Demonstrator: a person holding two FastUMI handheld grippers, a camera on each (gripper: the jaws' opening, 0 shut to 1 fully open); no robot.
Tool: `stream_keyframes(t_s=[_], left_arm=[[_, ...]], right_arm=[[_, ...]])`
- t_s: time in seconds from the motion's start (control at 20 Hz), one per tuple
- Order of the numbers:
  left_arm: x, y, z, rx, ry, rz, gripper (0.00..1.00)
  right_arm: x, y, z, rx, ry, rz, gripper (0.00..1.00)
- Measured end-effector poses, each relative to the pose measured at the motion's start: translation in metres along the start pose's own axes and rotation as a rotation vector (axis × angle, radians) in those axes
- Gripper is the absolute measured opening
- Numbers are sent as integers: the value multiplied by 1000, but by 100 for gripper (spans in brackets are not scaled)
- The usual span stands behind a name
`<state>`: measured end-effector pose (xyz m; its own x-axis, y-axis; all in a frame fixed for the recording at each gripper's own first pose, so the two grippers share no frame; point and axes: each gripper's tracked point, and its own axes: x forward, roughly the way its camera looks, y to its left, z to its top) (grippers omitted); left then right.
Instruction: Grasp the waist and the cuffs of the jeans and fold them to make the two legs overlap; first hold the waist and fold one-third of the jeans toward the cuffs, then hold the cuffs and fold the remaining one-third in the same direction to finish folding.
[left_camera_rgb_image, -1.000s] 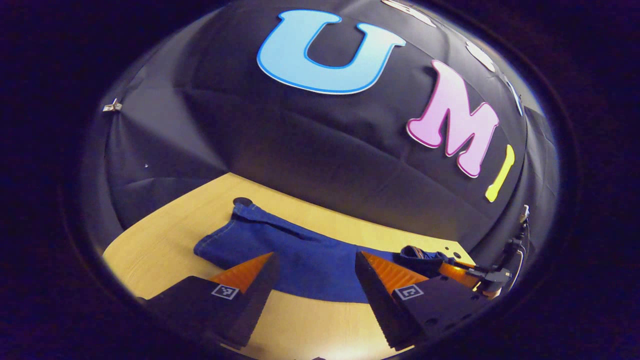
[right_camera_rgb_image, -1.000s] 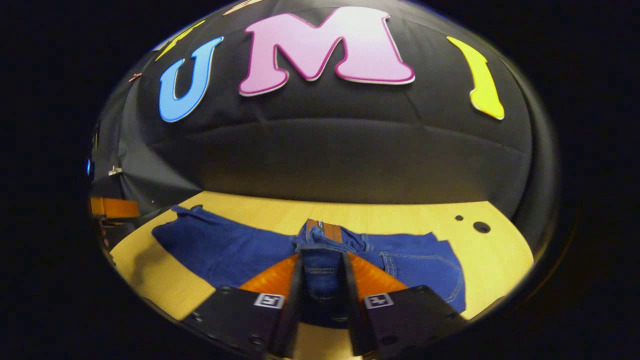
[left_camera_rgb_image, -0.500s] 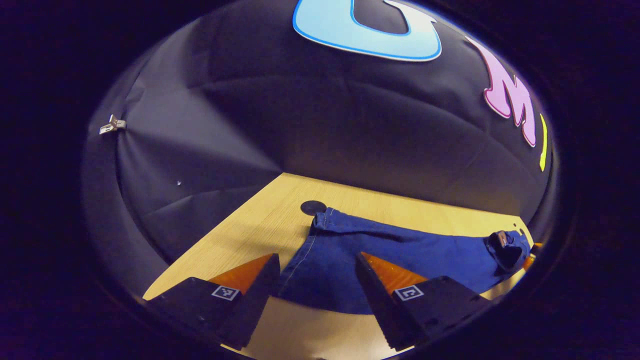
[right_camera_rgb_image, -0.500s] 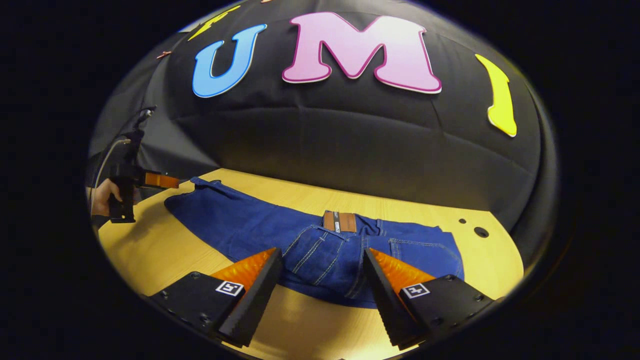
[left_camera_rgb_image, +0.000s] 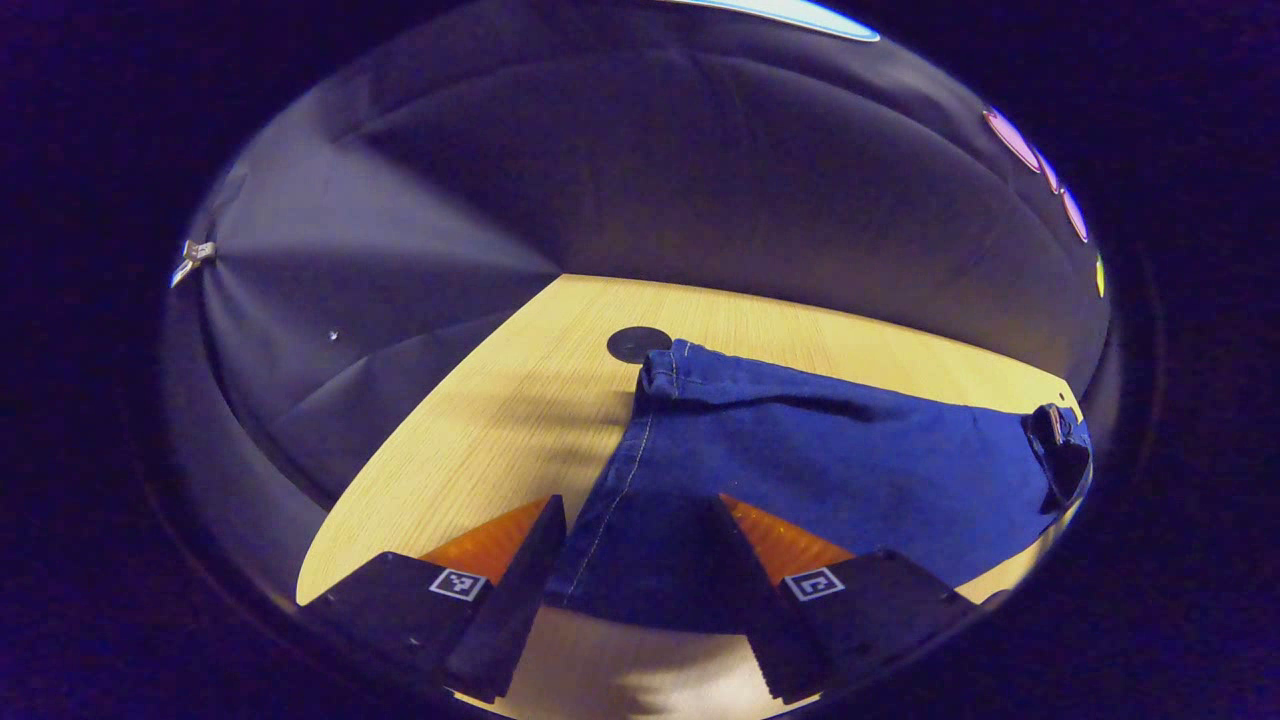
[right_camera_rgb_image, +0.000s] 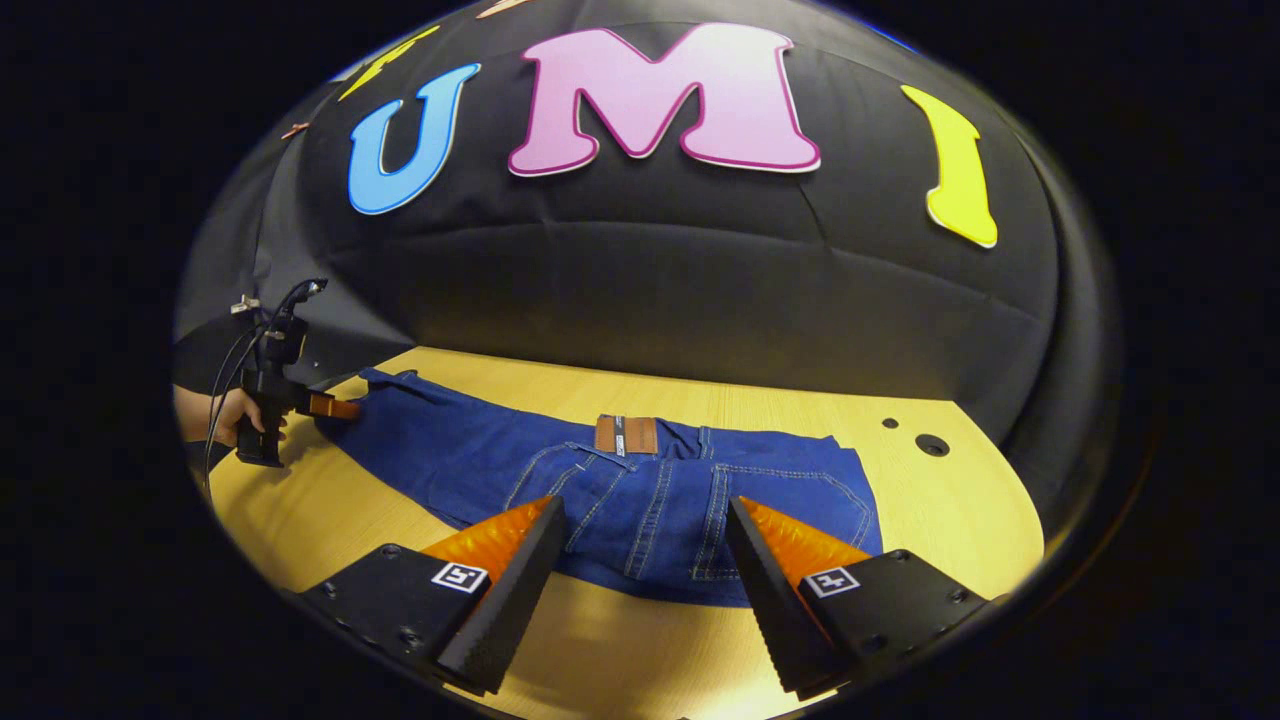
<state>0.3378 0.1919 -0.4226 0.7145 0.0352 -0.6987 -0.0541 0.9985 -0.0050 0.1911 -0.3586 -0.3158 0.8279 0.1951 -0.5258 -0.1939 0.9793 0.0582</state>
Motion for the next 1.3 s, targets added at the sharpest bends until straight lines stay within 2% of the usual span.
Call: stream_keyframes(t_s=[0.05,0.1,0.15,0.2,0.4,0.5,0.6,0.7,0.8,1.05,1.3], left_arm=[[5,-5,-2,7,4,-16,90],[8,-14,-3,-6,2,-33,63],[7,-20,-2,-19,3,-44,58],[5,-22,-6,-26,8,-60,41],[-1,-34,-5,-66,4,-138,12],[-3,-42,-6,-143,-8,-173,7],[-6,-44,2,-212,-33,-169,6],[-19,-47,19,-219,-77,-158,6],[-54,-59,38,-186,-112,-172,6],[-129,-135,109,-202,-170,-318,6],[-180,-257,133,-200,-149,-475,6]], right_arm=[[-1,-3,-4,9,8,-3,98],[0,-4,-8,15,15,-5,98],[0,-5,-13,21,28,-5,98],[0,-4,-18,26,42,-2,98],[2,-1,-25,5,59,9,98],[3,-7,-25,7,60,6,98],[2,-15,-21,22,62,-4,98],[-3,-29,-13,14,53,-28,98],[-10,-45,-3,1,41,-54,97],[-36,-88,22,10,15,-125,97],[-68,-130,35,-2,-2,-196,97]])
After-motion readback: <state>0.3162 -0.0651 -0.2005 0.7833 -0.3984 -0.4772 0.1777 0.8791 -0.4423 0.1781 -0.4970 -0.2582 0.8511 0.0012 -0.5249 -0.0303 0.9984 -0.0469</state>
